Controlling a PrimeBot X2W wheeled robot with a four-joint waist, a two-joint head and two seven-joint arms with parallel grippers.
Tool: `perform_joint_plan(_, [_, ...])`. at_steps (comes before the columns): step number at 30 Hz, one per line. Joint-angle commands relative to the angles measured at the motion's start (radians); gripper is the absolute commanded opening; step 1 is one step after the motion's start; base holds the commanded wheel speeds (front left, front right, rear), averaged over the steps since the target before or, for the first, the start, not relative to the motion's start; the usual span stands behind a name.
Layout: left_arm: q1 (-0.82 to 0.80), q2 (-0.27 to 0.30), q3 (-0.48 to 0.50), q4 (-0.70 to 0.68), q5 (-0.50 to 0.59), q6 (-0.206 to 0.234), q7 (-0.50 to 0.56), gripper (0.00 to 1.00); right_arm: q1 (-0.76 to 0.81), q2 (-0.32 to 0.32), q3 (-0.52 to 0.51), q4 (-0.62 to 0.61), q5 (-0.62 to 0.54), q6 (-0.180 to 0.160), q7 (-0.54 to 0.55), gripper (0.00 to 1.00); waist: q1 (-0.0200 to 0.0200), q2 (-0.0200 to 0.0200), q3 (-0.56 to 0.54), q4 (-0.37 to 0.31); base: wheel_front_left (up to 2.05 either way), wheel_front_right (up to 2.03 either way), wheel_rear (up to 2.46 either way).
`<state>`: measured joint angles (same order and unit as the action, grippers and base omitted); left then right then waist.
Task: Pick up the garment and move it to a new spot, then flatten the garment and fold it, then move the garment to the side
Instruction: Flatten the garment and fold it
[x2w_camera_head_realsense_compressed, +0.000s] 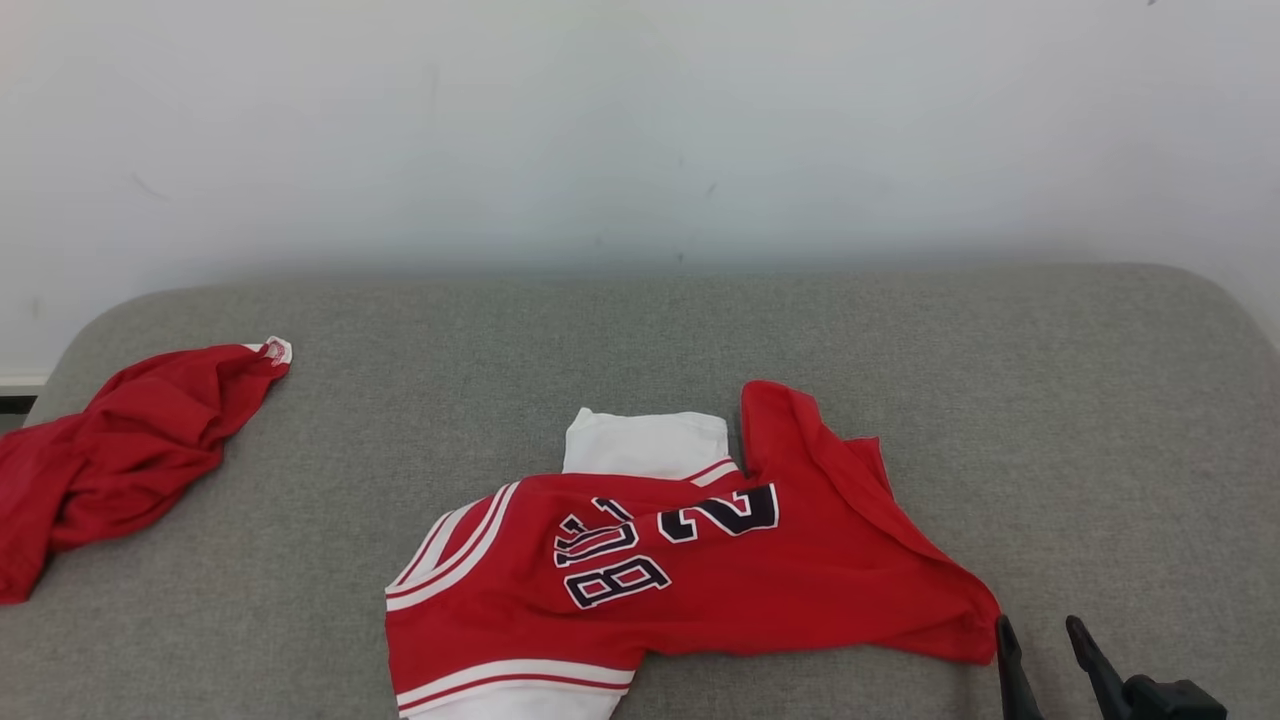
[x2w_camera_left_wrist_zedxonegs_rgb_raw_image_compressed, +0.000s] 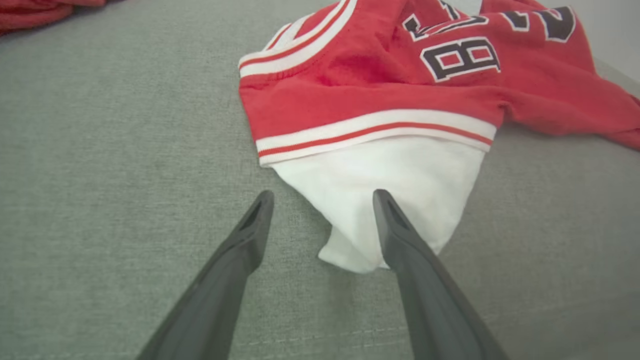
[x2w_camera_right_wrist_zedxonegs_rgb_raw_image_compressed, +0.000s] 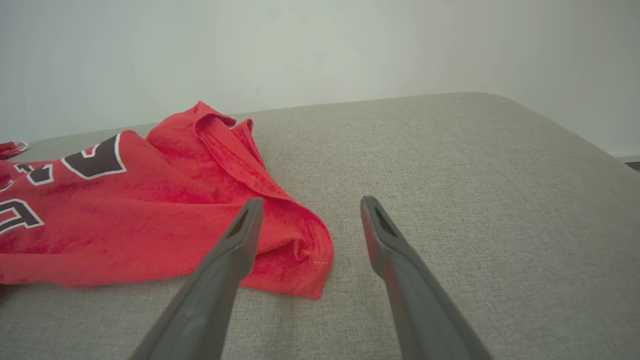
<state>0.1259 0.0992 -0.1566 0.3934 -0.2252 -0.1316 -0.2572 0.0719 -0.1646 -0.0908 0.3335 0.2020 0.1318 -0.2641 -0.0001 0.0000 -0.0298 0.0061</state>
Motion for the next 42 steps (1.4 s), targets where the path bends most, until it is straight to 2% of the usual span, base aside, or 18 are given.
perform_joint_plan(1, [-0.019, 0.002, -0.024, 0.041, -0.027, 0.002, -0.001, 1.0, -0.021, -0.008, 0.002, 0.035, 0.005, -0.002, 0.0, 1.0, 0.0001, 0.0, 0.002, -0.001, 0.0, 0.0, 0.0])
perform_joint_plan(7, [-0.084, 0.009, -0.139, 0.181, -0.113, 0.002, -0.005, 1.0, -0.096, -0.029, 0.015, 0.223, 0.014, -0.002, 0.0, 1.0, 0.0001, 0.0, 0.011, -0.005, 0.0, 0.0, 0.0])
perform_joint_plan(19, [-0.162, 0.018, -0.198, 0.299, -0.188, 0.002, -0.007, 1.0, -0.247, -0.017, 0.066, 0.451, 0.027, -0.002, 0.0, 1.0, 0.0001, 0.0, 0.03, -0.006, 0.0, 0.0, 0.0])
perform_joint_plan(20, [-0.167, 0.016, -0.201, 0.306, -0.199, 0.002, -0.007, 1.0, -0.255, -0.013, 0.07, 0.468, 0.033, -0.002, 0.0, 0.77, 0.0001, 0.0, 0.031, -0.004, 0.0, 0.0, 0.0])
perform_joint_plan(21, [-0.172, 0.014, -0.207, 0.313, -0.211, 0.002, -0.007, 1.0, -0.264, -0.013, 0.073, 0.48, 0.035, -0.002, 0.0, 0.33, 0.0001, 0.0, 0.032, -0.002, 0.0, 0.0, 0.0])
perform_joint_plan(22, [-0.177, 0.013, -0.213, 0.317, -0.22, 0.002, -0.007, 0.77, -0.274, -0.014, 0.077, 0.485, 0.035, -0.002, 0.0, 0.0, 0.0001, 0.0, 0.033, 0.0, 0.0, 0.0, 0.0])
perform_joint_plan(23, [-0.182, 0.016, -0.22, 0.32, -0.228, 0.002, -0.007, 0.16, -0.281, -0.014, 0.08, 0.482, 0.039, -0.002, 0.0, 0.0, 0.0001, 0.0, 0.034, 0.002, 0.0, 0.0, 0.0])
perform_joint_plan(24, [-0.187, 0.018, -0.226, 0.319, -0.233, 0.002, -0.007, 0.0, -0.283, -0.017, 0.08, 0.474, 0.041, -0.002, 0.0, 0.0, 0.0001, 0.0, 0.035, 0.004, 0.0, 0.0, 0.0])
perform_joint_plan(31, [-0.143, 0.024, -0.199, 0.201, -0.224, 0.002, -0.008, 0.0, -0.213, -0.02, 0.083, 0.358, 0.041, -0.002, 0.0, 0.0, 0.0001, 0.0, 0.031, 0.019, 0.0, 0.0, 0.0])
perform_joint_plan(37, [-0.087, 0.048, -0.137, 0.009, -0.207, 0.002, -0.008, 0.0, -0.129, -0.046, 0.118, 0.186, 0.063, -0.002, 0.0, 0.0, 0.0001, 0.0, 0.045, 0.018, 0.0, 0.0, 0.0])
perform_joint_plan(42, [-0.112, 0.07, -0.083, -0.141, -0.203, 0.002, -0.008, 0.0, -0.121, -0.079, 0.172, 0.052, 0.078, -0.002, 0.0, 0.0, 0.0001, 0.0, 0.07, -0.001, 0.0, 0.0, 0.0])
